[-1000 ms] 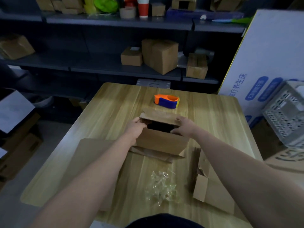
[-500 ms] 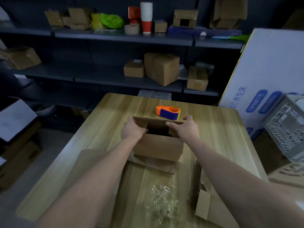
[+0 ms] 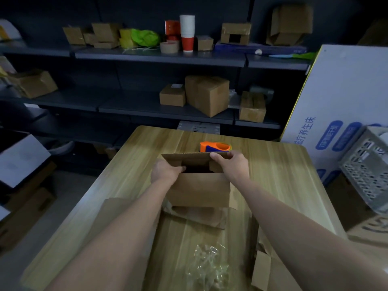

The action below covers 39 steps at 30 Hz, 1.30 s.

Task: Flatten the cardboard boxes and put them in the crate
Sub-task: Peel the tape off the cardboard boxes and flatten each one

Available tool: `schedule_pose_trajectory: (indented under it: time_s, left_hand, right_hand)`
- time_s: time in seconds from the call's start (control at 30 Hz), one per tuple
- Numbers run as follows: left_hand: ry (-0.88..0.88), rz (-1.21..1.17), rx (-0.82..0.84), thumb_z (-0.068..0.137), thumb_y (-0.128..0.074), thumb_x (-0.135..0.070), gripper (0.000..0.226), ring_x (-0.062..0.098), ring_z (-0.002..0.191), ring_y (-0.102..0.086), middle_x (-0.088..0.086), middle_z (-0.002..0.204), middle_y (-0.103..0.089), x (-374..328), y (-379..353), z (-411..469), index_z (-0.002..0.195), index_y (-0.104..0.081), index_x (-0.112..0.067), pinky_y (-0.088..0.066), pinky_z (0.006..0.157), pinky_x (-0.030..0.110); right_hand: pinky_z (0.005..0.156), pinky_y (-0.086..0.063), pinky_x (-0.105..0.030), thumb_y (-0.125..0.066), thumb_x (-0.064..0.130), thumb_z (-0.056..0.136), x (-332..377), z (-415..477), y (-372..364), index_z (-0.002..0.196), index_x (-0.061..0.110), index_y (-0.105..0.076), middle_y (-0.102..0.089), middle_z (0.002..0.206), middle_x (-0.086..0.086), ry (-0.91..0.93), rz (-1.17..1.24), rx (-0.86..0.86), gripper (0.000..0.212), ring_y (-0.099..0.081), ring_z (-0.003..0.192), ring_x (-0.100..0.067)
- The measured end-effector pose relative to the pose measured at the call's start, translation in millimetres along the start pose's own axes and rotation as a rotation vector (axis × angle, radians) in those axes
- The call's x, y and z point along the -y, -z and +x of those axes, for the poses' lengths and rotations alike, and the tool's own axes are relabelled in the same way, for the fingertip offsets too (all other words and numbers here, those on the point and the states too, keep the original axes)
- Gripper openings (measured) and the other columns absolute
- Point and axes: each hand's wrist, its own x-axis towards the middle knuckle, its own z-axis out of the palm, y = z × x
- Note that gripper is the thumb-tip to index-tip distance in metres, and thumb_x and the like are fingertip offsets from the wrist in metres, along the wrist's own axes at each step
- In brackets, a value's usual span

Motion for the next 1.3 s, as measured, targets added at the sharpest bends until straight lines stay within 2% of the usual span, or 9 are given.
schedule_pose_trajectory:
  time_s: [0.13, 0.23, 0.4, 0.5, 0.73, 0.9, 1.03, 1.17, 1.3]
  left_hand:
    - [0.041, -0.053, -0.092, 0.074, -0.074, -0.043, 0.036, 0.013, 0.054, -0.051, -0.002, 0.062, -0.054, 2.4, 1.2, -0.7, 0.065, -0.051, -0.017, -0.038, 0.047, 0.025]
    - [0.011, -0.099, -0.131, 0.074, -0.072, -0.043, 0.041, 0.011, 0.045, -0.047, -0.003, 0.050, -0.050, 6.0, -1.8, -3.2, 0.054, -0.049, -0.016, -0.031, 0.042, 0.022]
    - [0.109, -0.270, -0.040, 0.074, -0.073, -0.043, 0.036, 0.016, 0.058, -0.054, 0.001, 0.066, -0.057, 11.1, 5.1, 6.9, 0.068, -0.054, -0.013, -0.039, 0.048, 0.025]
    - [0.121, -0.413, -0.004, 0.072, -0.076, -0.041, 0.034, 0.019, 0.064, -0.056, 0.003, 0.070, -0.059, 10.3, 10.7, 12.2, 0.067, -0.054, -0.015, -0.044, 0.056, 0.028]
    - [0.010, -0.441, -0.108, 0.083, -0.063, -0.046, 0.027, 0.012, 0.065, -0.060, -0.003, 0.073, -0.064, 9.9, 8.8, 7.8, 0.078, -0.061, -0.020, -0.037, 0.050, 0.023]
    - [-0.106, -0.451, -0.215, 0.095, -0.042, -0.048, 0.042, 0.011, 0.060, -0.057, -0.002, 0.065, -0.060, 17.4, 15.7, 15.1, 0.069, -0.059, -0.019, -0.037, 0.049, 0.022]
    - [-0.099, -0.485, -0.221, 0.099, -0.031, -0.047, 0.053, 0.013, 0.058, -0.052, 0.001, 0.064, -0.054, 19.2, 21.8, 26.1, 0.067, -0.056, -0.013, -0.035, 0.050, 0.024]
    - [-0.004, -0.655, -0.171, 0.099, -0.032, -0.047, 0.045, 0.015, 0.076, -0.056, -0.001, 0.079, -0.058, 26.4, 21.6, 42.5, 0.089, -0.059, -0.014, -0.043, 0.070, 0.030]
    - [0.129, -0.862, -0.148, 0.099, -0.034, -0.046, 0.038, 0.013, 0.085, -0.056, -0.008, 0.081, -0.054, 34.6, 24.0, 56.8, 0.102, -0.059, -0.018, -0.039, 0.078, 0.028]
  right_hand:
    - [0.066, -0.049, -0.026, -0.065, 0.065, 0.073, -1.9, -0.5, -1.3, 0.116, 0.015, -0.060, -0.062, 0.097, 0.002, -0.002, -0.006, 0.036, 0.067, -0.059, 0.084, -0.014]
    - [0.055, -0.041, -0.021, -0.065, 0.066, 0.073, 4.4, 2.3, -0.6, 0.115, 0.016, -0.059, -0.058, 0.088, 0.006, -0.004, -0.025, 0.029, 0.066, -0.054, 0.073, -0.007]
    - [0.063, -0.049, -0.028, -0.067, 0.064, 0.072, 9.4, 11.2, 7.8, 0.087, 0.018, -0.061, -0.064, 0.087, 0.002, -0.023, -0.002, 0.108, 0.049, -0.060, 0.078, -0.014]
    - [0.069, -0.051, -0.031, -0.070, 0.058, 0.072, 10.8, 12.1, 8.5, 0.091, 0.018, -0.061, -0.066, 0.093, -0.001, -0.041, -0.004, 0.113, 0.046, -0.061, 0.082, -0.016]
    - [0.095, -0.048, -0.046, -0.085, 0.054, 0.053, 31.3, 4.1, -7.4, 0.137, 0.017, -0.027, -0.031, 0.138, -0.010, -0.159, -0.188, 0.174, 0.108, -0.043, 0.124, -0.032]
    - [0.072, -0.052, -0.035, -0.077, 0.033, 0.066, 40.4, -2.0, -18.8, 0.123, 0.017, -0.035, -0.042, 0.118, -0.010, -0.063, -0.221, 0.141, 0.073, -0.049, 0.095, -0.024]
    - [0.078, -0.054, -0.038, -0.069, 0.035, 0.072, 41.7, -8.6, -28.7, 0.125, 0.010, -0.041, -0.048, 0.115, -0.012, -0.095, -0.239, 0.132, 0.065, -0.054, 0.094, -0.024]
    - [0.079, -0.053, -0.041, -0.063, 0.032, 0.074, 54.0, -13.5, -34.2, 0.103, 0.015, -0.052, -0.056, 0.097, -0.009, -0.104, -0.201, 0.165, 0.036, -0.056, 0.090, -0.025]
    - [0.053, -0.042, -0.026, -0.051, 0.010, 0.084, 64.3, -17.8, -40.9, 0.088, 0.010, -0.060, -0.055, 0.075, -0.005, -0.033, -0.240, 0.255, 0.009, -0.056, 0.073, -0.022]
